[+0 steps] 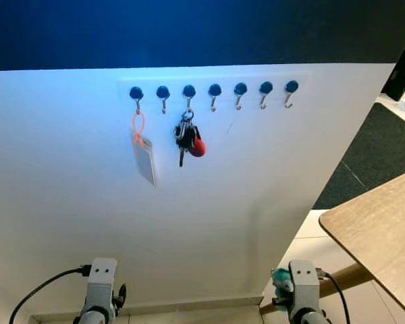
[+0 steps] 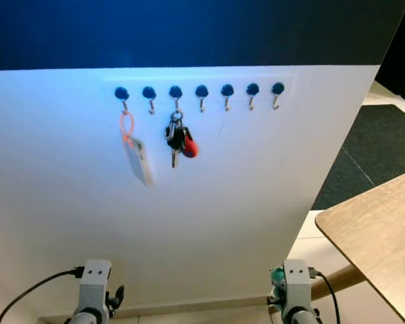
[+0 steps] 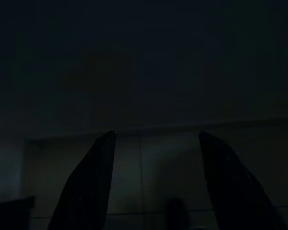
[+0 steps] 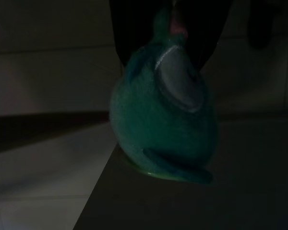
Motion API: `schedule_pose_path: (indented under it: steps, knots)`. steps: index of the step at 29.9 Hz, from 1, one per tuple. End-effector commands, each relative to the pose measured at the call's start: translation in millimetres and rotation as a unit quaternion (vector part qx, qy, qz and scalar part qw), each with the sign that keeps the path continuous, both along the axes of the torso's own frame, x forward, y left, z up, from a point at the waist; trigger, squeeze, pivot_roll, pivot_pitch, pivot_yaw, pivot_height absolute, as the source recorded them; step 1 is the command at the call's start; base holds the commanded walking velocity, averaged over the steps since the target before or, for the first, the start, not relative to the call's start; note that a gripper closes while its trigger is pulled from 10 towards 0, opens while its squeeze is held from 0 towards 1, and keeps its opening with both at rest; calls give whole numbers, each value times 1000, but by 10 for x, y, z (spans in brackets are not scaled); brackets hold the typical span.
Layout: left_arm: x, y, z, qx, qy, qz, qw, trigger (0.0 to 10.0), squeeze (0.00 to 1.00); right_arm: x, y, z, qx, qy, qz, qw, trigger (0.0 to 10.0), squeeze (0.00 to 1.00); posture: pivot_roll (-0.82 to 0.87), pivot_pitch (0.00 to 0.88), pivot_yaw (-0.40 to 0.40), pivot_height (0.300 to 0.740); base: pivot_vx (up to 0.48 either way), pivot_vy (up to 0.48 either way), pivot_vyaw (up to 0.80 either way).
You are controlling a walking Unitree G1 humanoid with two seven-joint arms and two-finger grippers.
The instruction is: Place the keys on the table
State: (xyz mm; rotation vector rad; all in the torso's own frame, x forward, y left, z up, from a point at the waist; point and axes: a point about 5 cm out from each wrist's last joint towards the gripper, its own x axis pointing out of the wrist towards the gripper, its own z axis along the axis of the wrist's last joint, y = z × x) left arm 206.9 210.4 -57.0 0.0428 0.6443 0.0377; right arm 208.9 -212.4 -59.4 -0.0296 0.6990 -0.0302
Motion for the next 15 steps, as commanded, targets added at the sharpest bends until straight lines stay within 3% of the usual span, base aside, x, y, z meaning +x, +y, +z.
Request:
schedule_pose_path:
  steps: [1, 6, 12, 15]
  knots:
    - [-39, -33, -24, -16, -1, 14, 1000, 10000, 0, -95, 40, -70, 16, 23, -1, 1000, 10000, 0, 7, 6, -10, 740, 0, 0, 0]
    - [-177, -135, -135, 6, 42, -30, 999, 10000, 0, -285, 126, -192, 20, 63, 13, 998, 10000, 0, 10, 19, -22, 740, 0, 0, 0]
    - [-240, -122, -170, -14, 50, 10, 999, 10000, 0, -358, 188, -234, 28, 74, 24, 997, 10000, 0, 9, 37, -21, 740, 0, 0, 0]
    - [-312, -141, -204, -7, 58, -1, 998, 10000, 0, -353, 186, -237, 24, 80, 25, 996, 10000, 0, 15, 48, -21, 740, 0, 0, 0]
